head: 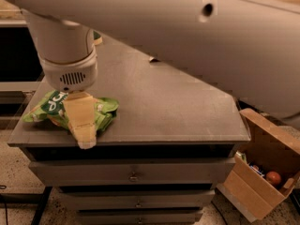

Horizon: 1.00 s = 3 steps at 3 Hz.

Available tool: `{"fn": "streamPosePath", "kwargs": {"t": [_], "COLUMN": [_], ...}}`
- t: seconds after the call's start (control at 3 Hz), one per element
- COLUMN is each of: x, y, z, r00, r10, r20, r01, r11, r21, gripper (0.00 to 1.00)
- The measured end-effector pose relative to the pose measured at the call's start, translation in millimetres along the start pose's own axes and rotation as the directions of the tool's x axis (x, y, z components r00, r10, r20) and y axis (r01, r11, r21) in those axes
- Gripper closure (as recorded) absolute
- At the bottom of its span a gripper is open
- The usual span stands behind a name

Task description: Pick green rice chip bag

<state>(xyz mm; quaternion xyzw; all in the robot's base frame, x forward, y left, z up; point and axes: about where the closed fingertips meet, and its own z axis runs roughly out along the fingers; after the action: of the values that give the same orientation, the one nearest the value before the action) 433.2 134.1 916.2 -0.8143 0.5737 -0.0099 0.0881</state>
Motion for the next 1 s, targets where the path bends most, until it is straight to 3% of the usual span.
{"fn": "streamPosePath", "kwargs": {"t": [0.67,1.0], "x": [-33.7,-36.5], "y": [-32.7,-48.4], "z": [37.2,55.0], "r00": [0.999,0.997], "r10": [0.033,0.073], "r20": [-0.008,-0.004], "r01": [-0.034,-0.073], "r11": [0.9982,0.9949], "r21": [-0.050,-0.070], "gripper": [0.00,0.00]}}
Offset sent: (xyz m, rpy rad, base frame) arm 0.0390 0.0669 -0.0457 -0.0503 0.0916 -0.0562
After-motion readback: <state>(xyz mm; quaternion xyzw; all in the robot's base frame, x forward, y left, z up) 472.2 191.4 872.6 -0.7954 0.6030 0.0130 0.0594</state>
